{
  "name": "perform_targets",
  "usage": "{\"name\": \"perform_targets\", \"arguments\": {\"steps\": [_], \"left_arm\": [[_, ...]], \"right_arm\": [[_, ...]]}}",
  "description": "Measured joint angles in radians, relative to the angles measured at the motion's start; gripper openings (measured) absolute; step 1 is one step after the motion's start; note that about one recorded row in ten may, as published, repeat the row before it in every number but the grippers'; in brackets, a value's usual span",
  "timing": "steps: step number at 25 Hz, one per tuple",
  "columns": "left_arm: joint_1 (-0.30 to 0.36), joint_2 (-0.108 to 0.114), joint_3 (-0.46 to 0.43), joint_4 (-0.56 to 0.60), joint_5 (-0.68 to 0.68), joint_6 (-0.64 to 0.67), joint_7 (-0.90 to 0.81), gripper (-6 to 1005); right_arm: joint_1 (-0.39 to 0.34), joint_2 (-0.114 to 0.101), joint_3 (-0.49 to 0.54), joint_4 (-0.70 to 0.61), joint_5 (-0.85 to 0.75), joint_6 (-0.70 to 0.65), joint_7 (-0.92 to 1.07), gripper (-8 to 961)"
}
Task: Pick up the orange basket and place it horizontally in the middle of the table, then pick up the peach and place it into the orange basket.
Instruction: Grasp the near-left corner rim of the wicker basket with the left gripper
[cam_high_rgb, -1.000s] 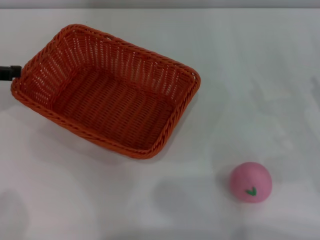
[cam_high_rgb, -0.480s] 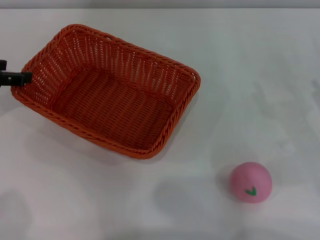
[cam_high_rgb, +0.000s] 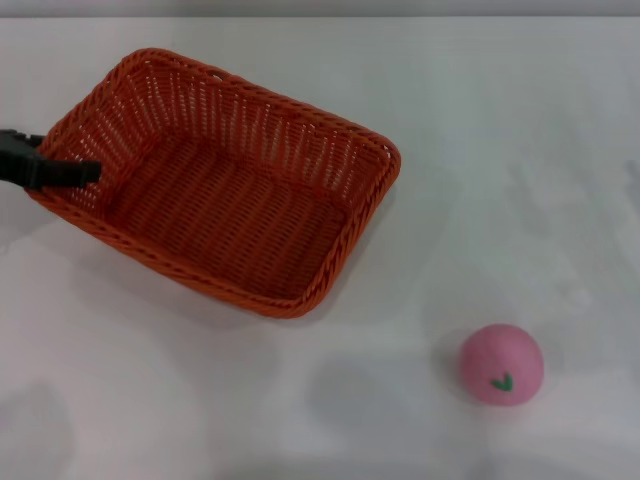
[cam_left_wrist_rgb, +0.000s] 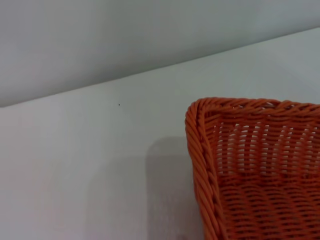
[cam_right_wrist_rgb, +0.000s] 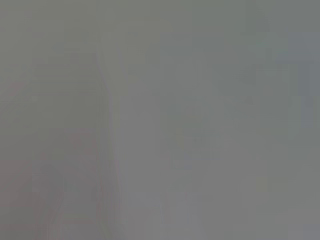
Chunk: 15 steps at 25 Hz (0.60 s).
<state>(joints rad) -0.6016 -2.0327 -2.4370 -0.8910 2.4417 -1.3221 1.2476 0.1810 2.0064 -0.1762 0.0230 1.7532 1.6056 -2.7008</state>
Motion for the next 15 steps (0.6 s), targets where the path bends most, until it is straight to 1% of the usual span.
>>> {"name": "perform_targets", "arguments": {"steps": [10, 15], "left_arm": [[0.003, -0.001, 0.0, -0.005, -0.002, 0.011, -0.021, 779], [0.0, -0.001, 0.007, -0.005, 0.003, 0.013, -0.028, 536]], "right_arm": [[0.002, 0.0, 0.008, -0.008, 0.008, 0.004, 0.003, 676], [0.008, 0.0, 0.008, -0.009, 0.009, 0.001, 0.002, 676]]}}
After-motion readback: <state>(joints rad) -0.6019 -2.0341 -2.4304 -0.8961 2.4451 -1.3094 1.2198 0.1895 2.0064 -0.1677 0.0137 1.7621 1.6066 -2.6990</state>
